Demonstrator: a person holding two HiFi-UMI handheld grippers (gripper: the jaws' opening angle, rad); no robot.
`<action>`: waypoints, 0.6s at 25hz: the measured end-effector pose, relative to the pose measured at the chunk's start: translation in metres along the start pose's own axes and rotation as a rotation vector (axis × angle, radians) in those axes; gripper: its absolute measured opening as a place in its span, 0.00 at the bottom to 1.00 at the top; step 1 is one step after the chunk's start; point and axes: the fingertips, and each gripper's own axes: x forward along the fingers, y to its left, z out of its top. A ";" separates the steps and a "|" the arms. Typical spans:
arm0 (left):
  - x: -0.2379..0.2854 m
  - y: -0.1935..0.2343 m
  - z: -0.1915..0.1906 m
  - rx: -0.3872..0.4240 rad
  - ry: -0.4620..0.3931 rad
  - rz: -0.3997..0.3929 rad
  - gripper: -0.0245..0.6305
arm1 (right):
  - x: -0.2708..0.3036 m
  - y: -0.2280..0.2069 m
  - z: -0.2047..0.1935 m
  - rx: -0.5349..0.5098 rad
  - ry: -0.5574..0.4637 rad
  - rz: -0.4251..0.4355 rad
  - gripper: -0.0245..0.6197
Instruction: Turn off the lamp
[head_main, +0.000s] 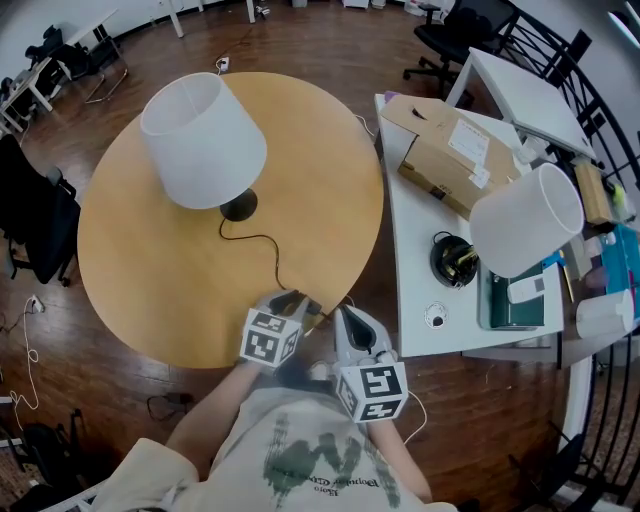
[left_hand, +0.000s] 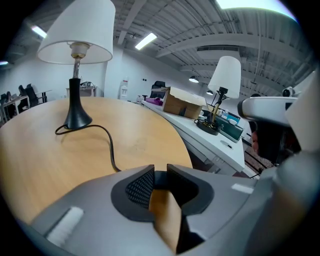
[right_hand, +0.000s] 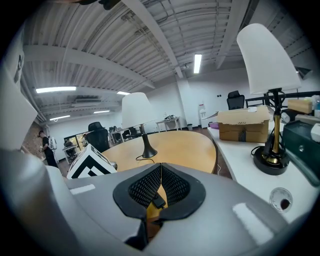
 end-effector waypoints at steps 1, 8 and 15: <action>0.000 0.000 0.000 0.002 -0.003 0.002 0.15 | 0.000 0.000 0.000 0.001 0.000 0.002 0.04; 0.000 0.000 0.002 0.004 -0.028 0.027 0.16 | 0.001 0.008 -0.001 0.007 -0.005 0.026 0.04; -0.015 0.004 0.004 -0.014 -0.043 0.065 0.15 | 0.002 0.017 0.004 0.014 -0.008 0.055 0.04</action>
